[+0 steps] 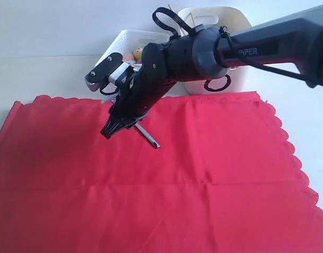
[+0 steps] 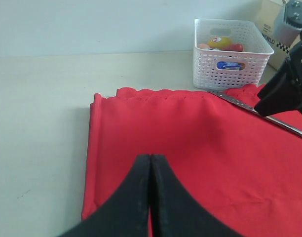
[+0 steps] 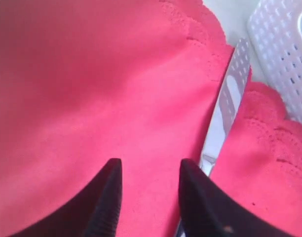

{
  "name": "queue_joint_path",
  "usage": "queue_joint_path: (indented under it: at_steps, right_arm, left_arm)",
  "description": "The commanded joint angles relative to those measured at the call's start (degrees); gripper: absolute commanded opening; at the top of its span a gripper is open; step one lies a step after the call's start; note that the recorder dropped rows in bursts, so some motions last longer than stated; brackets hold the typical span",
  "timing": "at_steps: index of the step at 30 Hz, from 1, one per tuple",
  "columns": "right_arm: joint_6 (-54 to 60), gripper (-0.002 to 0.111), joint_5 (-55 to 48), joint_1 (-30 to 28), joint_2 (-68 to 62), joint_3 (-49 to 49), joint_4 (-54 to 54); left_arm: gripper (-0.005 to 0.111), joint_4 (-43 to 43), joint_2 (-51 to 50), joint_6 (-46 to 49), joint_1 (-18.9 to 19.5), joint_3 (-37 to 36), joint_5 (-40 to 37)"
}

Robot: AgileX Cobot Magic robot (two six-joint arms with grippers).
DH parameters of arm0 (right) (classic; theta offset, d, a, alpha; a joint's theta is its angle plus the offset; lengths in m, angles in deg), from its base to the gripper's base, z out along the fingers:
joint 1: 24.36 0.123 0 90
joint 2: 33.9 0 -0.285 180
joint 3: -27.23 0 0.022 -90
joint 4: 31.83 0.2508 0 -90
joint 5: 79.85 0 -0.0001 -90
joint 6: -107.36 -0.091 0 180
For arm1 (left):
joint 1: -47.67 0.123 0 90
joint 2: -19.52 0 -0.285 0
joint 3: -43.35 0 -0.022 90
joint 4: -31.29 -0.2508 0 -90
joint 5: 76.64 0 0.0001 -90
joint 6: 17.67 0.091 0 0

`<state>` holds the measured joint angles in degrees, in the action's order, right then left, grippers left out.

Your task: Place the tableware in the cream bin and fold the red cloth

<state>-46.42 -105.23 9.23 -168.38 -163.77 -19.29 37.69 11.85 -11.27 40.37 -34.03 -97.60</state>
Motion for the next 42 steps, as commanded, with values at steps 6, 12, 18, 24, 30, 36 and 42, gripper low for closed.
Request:
queue_joint_path:
  at_steps: [6, 12, 18, 24, 30, 36, 42]
  right_arm:
    - [-15.8, 0.038, 1.9, 0.0, -4.1, -0.9, -14.2]
    - [-17.4, 0.035, -0.5, 0.0, -5.8, -0.9, -14.4]
    - [-17.4, 0.012, -3.4, 0.0, -6.6, -0.9, -14.4]
    - [-17.4, 0.0, -3.4, 0.0, -6.5, -0.9, -14.4]
    - [-17.4, 0.0, -3.5, 0.0, -4.9, -0.9, -14.3]
    - [-17.3, 0.0, -4.0, 0.0, -0.5, -0.9, -12.5]
    - [-17.3, 0.0, -4.4, -0.1, 4.8, -0.9, -12.5]
  left_arm:
    - [0.0, -0.1, -0.1, -0.3, -0.3, 0.2, 0.6]
    - [0.0, -0.1, -0.1, -0.3, -0.3, 0.2, 0.6]
    - [0.0, -0.1, -0.1, -0.3, -0.3, 0.2, 0.6]
    - [0.0, -0.1, -0.1, -0.3, -0.3, 0.2, 0.6]
    - [0.0, -0.1, -0.1, -0.3, -0.3, 0.2, 0.6]
    - [0.0, -0.1, -0.1, -0.3, -0.3, 0.2, 0.6]
    - [0.0, -0.1, -0.1, -0.3, -0.3, 0.2, 0.6]
